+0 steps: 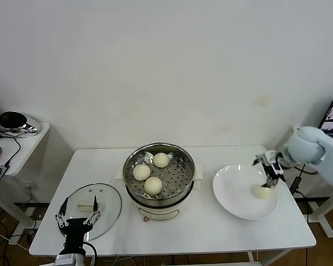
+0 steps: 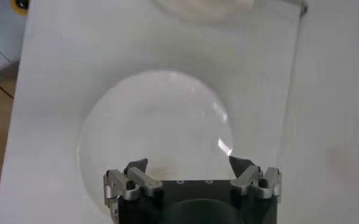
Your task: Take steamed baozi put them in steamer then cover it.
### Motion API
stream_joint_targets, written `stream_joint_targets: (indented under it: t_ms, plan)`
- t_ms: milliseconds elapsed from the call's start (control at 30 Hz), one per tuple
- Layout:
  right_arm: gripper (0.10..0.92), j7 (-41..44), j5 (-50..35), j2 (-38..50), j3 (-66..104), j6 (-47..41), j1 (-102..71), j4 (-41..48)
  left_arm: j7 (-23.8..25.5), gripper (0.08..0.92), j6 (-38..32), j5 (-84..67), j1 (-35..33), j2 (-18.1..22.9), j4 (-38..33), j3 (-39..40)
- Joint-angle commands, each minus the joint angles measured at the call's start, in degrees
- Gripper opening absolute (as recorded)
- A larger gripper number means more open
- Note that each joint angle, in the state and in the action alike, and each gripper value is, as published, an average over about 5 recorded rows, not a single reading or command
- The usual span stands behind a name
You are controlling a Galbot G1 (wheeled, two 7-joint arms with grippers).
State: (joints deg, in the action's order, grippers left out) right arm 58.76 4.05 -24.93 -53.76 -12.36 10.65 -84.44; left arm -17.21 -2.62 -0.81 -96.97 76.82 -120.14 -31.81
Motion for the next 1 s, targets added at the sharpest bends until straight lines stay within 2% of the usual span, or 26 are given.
stream_joint_targets:
  t_ms: [33,567,800,1000]
  plan:
    - [0.823,0.6,7.1,-0.3,15.2,2.6,-16.7,10.0,0.0,0.823,0.0,0.1,-0.1,0.0,0.1,-0.2]
    - [0.823,-0.8,11.3,-11.9,20.8,6.1,-21.3,23.6,0.0,0.823,0.1,0.0,-0.3,0.2,0.5,-1.4]
    - [0.820,-0.6,11.5,-15.0,20.8,5.8,-21.2,25.7,0.0,0.823,0.1,0.0,-0.4,0.3,0.5,-1.8]
    - [0.770,-0.6,11.6,-16.3,20.6,5.3,-21.2,26.7,0.0,0.823,0.1,0.0,-0.2,0.5,0.7,-1.7]
